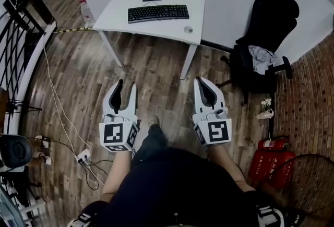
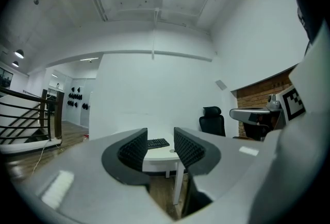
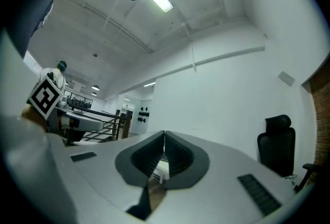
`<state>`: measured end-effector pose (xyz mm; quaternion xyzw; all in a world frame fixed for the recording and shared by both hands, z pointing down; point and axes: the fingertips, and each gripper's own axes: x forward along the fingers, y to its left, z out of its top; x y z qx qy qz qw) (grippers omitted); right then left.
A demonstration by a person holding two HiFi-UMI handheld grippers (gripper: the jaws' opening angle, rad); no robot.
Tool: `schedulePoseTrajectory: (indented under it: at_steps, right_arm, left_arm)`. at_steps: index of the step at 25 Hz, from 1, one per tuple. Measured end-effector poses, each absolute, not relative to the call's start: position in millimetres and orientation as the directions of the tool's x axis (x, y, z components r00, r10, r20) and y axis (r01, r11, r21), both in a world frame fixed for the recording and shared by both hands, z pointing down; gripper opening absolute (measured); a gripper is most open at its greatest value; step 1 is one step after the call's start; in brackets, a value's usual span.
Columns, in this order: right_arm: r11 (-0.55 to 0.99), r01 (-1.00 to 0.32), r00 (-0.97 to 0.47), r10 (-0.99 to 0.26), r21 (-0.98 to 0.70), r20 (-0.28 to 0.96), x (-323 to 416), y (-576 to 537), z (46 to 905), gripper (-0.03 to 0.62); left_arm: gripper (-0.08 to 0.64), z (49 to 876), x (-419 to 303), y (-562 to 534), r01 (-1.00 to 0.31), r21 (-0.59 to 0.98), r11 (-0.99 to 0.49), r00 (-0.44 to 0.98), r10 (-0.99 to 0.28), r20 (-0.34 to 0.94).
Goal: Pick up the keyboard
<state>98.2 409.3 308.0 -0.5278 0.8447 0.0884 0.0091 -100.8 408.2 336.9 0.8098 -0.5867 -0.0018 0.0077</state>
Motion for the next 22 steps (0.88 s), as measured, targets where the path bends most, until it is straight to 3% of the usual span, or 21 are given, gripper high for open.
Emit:
schedulePoseTrajectory:
  at_steps: [13, 22]
  right_arm:
    - [0.39, -0.908, -0.4, -0.916, 0.15, -0.039, 46, 229, 316, 0.012]
    - [0.372, -0.914, -0.382, -0.923, 0.159, -0.039, 28, 171, 316, 0.012]
  left_arm:
    - [0.147, 352, -156, 221, -0.924, 0.037, -0.381, 0.382, -0.922, 0.065]
    - [0.147, 355, -174, 159, -0.914, 0.053, -0.403, 0.405, -0.913, 0.052]
